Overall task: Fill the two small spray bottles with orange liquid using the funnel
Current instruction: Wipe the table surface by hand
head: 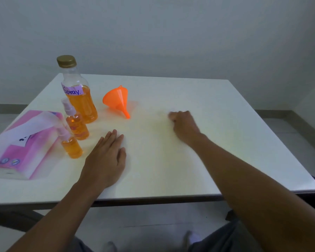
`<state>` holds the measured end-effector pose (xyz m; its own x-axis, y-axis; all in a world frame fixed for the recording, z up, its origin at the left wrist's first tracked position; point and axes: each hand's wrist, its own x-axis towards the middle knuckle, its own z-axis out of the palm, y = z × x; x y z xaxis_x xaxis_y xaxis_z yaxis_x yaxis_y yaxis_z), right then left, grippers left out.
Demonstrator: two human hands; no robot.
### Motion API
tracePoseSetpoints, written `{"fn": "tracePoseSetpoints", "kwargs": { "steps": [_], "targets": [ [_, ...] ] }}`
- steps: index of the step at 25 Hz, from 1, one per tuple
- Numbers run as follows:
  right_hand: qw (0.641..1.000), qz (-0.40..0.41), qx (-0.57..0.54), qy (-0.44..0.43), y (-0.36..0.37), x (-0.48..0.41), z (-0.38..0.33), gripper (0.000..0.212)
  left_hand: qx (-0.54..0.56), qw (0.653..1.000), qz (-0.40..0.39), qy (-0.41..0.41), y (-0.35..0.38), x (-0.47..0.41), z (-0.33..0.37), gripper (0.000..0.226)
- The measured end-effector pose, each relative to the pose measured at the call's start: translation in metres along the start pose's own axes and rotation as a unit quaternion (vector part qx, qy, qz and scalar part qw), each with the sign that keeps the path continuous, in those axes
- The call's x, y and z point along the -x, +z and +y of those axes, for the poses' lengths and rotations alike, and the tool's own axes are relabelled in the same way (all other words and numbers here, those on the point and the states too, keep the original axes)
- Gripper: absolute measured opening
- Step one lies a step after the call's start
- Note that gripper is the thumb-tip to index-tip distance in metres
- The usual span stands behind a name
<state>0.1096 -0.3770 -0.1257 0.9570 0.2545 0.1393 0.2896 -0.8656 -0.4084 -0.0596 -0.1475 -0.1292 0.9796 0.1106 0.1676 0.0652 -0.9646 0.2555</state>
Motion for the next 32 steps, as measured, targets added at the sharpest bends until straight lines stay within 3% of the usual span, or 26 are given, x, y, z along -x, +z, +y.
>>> {"fn": "tracePoseSetpoints", "kwargs": {
  "steps": [3,5,8,10,12,15,17,19,22,27,29,32],
  "targets": [
    [0.986,-0.077,-0.01,-0.145,0.009,0.032,-0.042,0.04,-0.011,1.0,-0.009,-0.001,0.001,-0.001,-0.001,0.054],
    [0.972,-0.09,-0.008,-0.218,-0.007,0.061,-0.033,0.037,-0.02,1.0,-0.01,0.001,0.002,-0.002,-0.001,0.055],
    [0.975,-0.046,0.016,-0.217,-0.041,0.092,0.019,0.036,-0.019,1.0,-0.012,0.007,0.002,-0.002,-0.003,0.055],
    [0.993,0.01,-0.006,-0.119,-0.061,0.095,0.059,0.033,-0.022,1.0,-0.011,0.006,0.004,-0.002,-0.002,0.055],
    [0.997,0.045,-0.046,0.039,-0.072,0.081,0.086,0.029,-0.022,1.0,-0.009,0.004,0.005,-0.003,-0.003,0.055],
    [0.964,0.129,-0.065,0.222,-0.065,0.034,0.093,0.033,-0.023,1.0,-0.003,0.005,0.006,-0.004,-0.002,0.055],
    [0.951,0.162,-0.047,0.258,-0.051,-0.002,0.077,0.03,-0.013,1.0,0.001,0.007,0.006,-0.005,-0.002,0.054],
    [0.973,0.105,-0.021,0.202,-0.03,-0.031,0.049,0.027,-0.004,1.0,0.006,0.01,0.007,-0.006,-0.004,0.053],
    [0.998,0.028,-0.004,0.052,0.005,-0.049,-0.003,0.027,-0.002,1.0,0.018,0.015,0.009,-0.007,-0.006,0.053],
    [0.98,-0.07,-0.041,-0.18,0.011,0.022,-0.044,0.04,0.006,1.0,0.012,0.011,0.007,-0.007,-0.005,0.051],
    [0.975,-0.069,-0.048,-0.207,-0.013,0.052,-0.02,0.038,-0.004,1.0,0.009,0.015,0.008,-0.006,-0.006,0.052],
    [0.989,-0.013,-0.02,-0.147,-0.042,0.068,0.036,0.031,-0.01,1.0,0.0,0.012,0.008,-0.006,-0.006,0.053]
  ]
}}
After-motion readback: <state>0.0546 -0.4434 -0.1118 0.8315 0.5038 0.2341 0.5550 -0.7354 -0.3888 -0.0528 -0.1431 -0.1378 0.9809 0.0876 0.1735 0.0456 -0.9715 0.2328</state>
